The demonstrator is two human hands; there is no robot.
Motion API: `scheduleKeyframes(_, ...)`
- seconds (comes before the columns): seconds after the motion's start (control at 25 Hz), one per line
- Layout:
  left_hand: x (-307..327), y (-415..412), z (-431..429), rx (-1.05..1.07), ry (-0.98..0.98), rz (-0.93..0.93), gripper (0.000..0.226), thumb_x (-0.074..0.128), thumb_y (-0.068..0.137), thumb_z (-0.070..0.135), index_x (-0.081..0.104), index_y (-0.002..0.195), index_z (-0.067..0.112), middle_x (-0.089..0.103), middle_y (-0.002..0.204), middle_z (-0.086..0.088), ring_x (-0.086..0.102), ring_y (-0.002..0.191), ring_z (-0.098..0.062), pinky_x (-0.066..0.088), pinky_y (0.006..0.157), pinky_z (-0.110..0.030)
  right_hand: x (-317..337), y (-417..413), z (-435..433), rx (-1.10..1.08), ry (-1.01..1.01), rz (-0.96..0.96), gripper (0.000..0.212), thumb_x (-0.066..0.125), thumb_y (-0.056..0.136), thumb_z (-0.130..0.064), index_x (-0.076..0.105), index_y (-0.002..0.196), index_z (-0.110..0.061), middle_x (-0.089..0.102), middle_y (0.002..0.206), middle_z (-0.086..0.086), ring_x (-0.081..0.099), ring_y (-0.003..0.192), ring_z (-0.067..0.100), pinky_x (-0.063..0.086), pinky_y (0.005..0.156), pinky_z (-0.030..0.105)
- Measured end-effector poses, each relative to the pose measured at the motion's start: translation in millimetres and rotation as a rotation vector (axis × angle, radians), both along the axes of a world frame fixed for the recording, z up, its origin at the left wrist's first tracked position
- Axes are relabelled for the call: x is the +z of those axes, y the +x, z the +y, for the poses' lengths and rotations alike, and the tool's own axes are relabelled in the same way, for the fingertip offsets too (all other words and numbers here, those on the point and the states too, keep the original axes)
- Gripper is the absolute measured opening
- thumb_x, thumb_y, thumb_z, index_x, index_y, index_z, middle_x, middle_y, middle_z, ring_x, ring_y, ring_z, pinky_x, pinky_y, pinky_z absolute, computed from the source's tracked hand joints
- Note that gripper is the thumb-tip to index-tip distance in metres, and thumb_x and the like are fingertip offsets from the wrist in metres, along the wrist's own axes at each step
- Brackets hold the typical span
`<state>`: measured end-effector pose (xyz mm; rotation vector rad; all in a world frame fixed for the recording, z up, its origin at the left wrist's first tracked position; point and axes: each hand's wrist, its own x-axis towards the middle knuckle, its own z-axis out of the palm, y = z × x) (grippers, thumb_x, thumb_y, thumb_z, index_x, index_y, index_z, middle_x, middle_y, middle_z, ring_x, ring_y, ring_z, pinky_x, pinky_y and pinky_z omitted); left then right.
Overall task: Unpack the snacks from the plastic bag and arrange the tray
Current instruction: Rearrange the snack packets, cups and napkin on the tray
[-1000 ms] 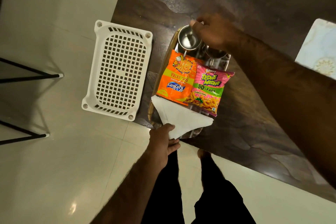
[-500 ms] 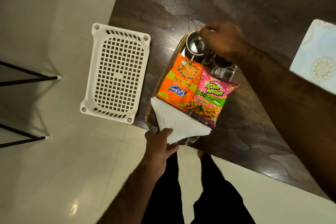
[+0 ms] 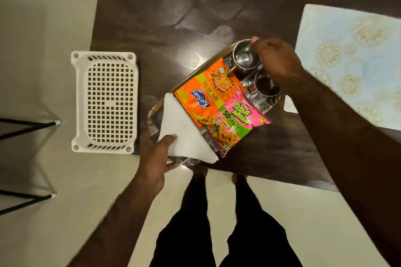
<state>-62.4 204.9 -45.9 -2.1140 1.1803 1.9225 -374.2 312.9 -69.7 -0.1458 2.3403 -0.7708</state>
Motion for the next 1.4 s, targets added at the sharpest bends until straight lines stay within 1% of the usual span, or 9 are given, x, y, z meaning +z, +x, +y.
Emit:
scheduleKeyframes(0.16,3.9,-35.3,3.1,-0.122,-0.044,0.019,0.043,0.074,0.087,0.022,0.051,0.123,0.027,0.066,0.116,-0.003,0.069,0.099,-0.032,0.063,0.062,-0.047,6.1,-10.7,60.4,-0.202,-0.049,-0.058,0.051,0.047,0.078,-0.079,0.064,0.098,-0.035,0.067,0.129,-0.001,0.06,0.127,0.028,0.045,0.114,0.05)
scheduleKeyframes(0.36,0.4,-92.4,22.1,-0.302,-0.08,0.046,0.04,0.074,0.086,0.025,0.058,0.122,0.026,0.067,0.111,-0.001,0.068,0.096,-0.026,0.057,0.048,-0.031,7.0,-34.2,141.7,-0.37,-0.071,-0.089,0.074,0.048,0.077,-0.078,0.069,0.12,-0.021,0.07,0.128,0.004,0.066,0.12,0.028,0.05,0.11,0.049)
scheduleKeyframes(0.52,-7.9,-143.1,51.1,-0.401,-0.033,0.012,0.024,0.071,0.087,0.029,0.059,0.108,0.031,0.065,0.111,-0.001,0.065,0.094,-0.024,0.055,0.058,-0.031,11.9,-60.8,199.3,-0.46,-0.063,-0.104,0.071,0.049,0.079,-0.076,0.07,0.119,-0.02,0.071,0.123,0.006,0.068,0.115,0.031,0.052,0.107,0.051)
scheduleKeyframes(0.64,-14.7,-190.5,80.6,-0.502,-0.074,0.039,0.047,0.068,0.087,0.028,0.054,0.131,0.028,0.064,0.117,-0.004,0.064,0.095,-0.024,0.053,0.06,-0.031,15.0,-84.6,245.5,-0.533,-0.072,-0.101,0.066,0.049,0.079,-0.075,0.07,0.114,-0.022,0.072,0.116,0.004,0.069,0.111,0.032,0.053,0.105,0.053)
scheduleKeyframes(0.92,-25.7,-292.5,140.9,-0.627,-0.112,0.096,0.059,0.069,0.079,0.028,0.055,0.135,0.031,0.065,0.126,-0.003,0.064,0.11,-0.03,0.056,0.088,-0.05,10.0,-147.6,328.0,-0.674,-0.107,-0.104,0.058,0.051,0.093,-0.064,0.065,0.127,-0.019,0.068,0.117,0.002,0.067,0.112,0.026,0.053,0.106,0.05)
scheduleKeyframes(1.0,-31.9,-316.9,152.9,-0.645,-0.114,0.108,0.047,0.068,0.08,0.026,0.06,0.126,0.031,0.069,0.116,-0.003,0.067,0.105,-0.03,0.057,0.084,-0.048,4.9,-166.0,343.2,-0.695,-0.12,-0.127,0.049,0.051,0.097,-0.062,0.063,0.123,-0.022,0.066,0.11,-0.002,0.066,0.105,0.022,0.053,0.103,0.047)
scheduleKeyframes(1.08,-37.1,-336.9,162.0,-0.648,-0.114,0.117,0.036,0.068,0.082,0.024,0.061,0.116,0.032,0.07,0.109,-0.002,0.068,0.102,-0.029,0.059,0.084,-0.047,0.8,-181.4,353.1,-0.719,-0.133,-0.152,0.053,0.05,0.098,-0.062,0.061,0.131,-0.023,0.064,0.116,-0.002,0.065,0.109,0.023,0.054,0.095,0.044)
scheduleKeyframes(1.24,-49.4,-369.7,176.6,-0.665,-0.125,0.11,0.043,0.068,0.081,0.022,0.059,0.123,0.031,0.068,0.111,-0.005,0.067,0.105,-0.031,0.059,0.088,-0.053,-9.7,-207.0,368.3,-0.765,-0.151,-0.181,0.061,0.051,0.097,-0.063,0.056,0.141,-0.023,0.063,0.123,-0.002,0.064,0.108,0.023,0.05,0.068,0.036)
scheduleKeyframes(1.4,-56.5,-387.0,181.2,-0.684,-0.135,0.092,0.046,0.068,0.083,0.021,0.057,0.126,0.03,0.063,0.118,-0.004,0.062,0.105,-0.028,0.059,0.085,-0.049,-17.3,-222.3,374.4,-0.76,-0.149,-0.201,0.062,0.053,0.094,-0.065,0.057,0.14,-0.024,0.064,0.126,0.0,0.064,0.108,0.023,0.05,0.069,0.037)
